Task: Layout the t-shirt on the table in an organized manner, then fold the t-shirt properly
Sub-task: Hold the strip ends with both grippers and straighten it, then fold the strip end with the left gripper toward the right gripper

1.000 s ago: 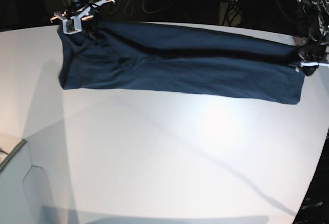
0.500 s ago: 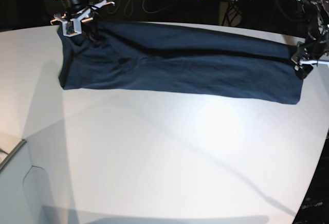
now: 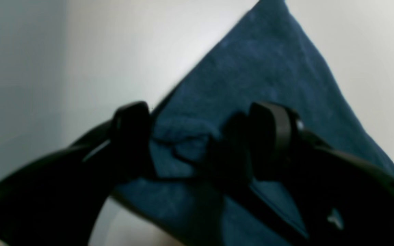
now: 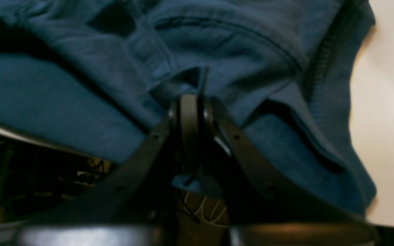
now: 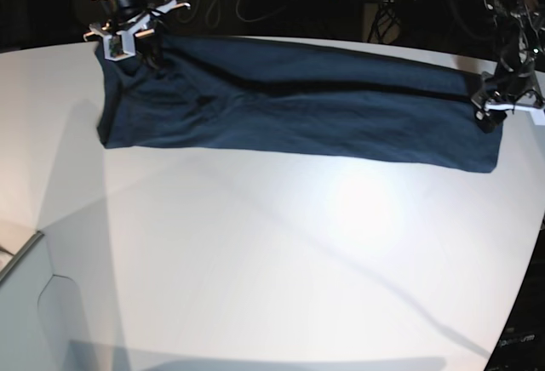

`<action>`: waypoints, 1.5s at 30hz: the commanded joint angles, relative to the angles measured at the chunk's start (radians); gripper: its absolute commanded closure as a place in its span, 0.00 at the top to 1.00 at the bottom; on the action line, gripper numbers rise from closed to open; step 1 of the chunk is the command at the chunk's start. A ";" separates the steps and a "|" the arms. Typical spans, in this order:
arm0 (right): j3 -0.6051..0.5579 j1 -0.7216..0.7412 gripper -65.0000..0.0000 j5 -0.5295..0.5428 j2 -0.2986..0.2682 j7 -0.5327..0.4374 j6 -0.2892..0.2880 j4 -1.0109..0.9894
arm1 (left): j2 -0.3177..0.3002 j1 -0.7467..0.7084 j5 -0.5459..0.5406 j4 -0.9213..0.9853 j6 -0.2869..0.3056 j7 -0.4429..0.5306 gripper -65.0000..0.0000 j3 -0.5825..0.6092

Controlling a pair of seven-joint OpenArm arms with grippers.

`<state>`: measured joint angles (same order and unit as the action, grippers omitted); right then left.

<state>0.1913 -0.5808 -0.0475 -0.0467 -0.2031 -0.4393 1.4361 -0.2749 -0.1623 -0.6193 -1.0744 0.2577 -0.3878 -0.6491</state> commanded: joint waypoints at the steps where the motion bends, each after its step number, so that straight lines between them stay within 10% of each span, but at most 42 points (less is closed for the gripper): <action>1: 0.001 -0.008 0.00 0.008 -0.005 -0.026 0.000 0.018 | -0.013 0.007 -0.003 0.001 -0.004 -0.013 0.67 -0.001; 8: 0.001 -0.009 0.00 0.008 -0.005 -0.026 0.000 0.019 | -0.013 -0.001 0.000 0.004 -0.004 -0.015 0.62 -0.001; 15: 0.001 -0.008 0.00 0.008 -0.005 -0.026 0.000 0.019 | 0.019 0.005 0.128 0.006 -0.005 -0.015 0.00 -0.007; 31: 0.001 -0.006 0.00 0.008 -0.005 -0.026 0.000 0.019 | 0.173 -0.098 0.144 -0.513 -0.005 -0.015 0.00 0.004; 45: 0.001 -0.005 0.00 0.008 -0.005 -0.026 0.000 0.019 | 0.210 -0.214 0.146 -0.686 -0.011 -0.009 0.00 0.572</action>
<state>0.1905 -0.5797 -0.0471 -0.0471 -0.2035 -0.4389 1.4380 -0.0658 -0.3786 -0.4599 -1.7443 0.2371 -0.4191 -0.0795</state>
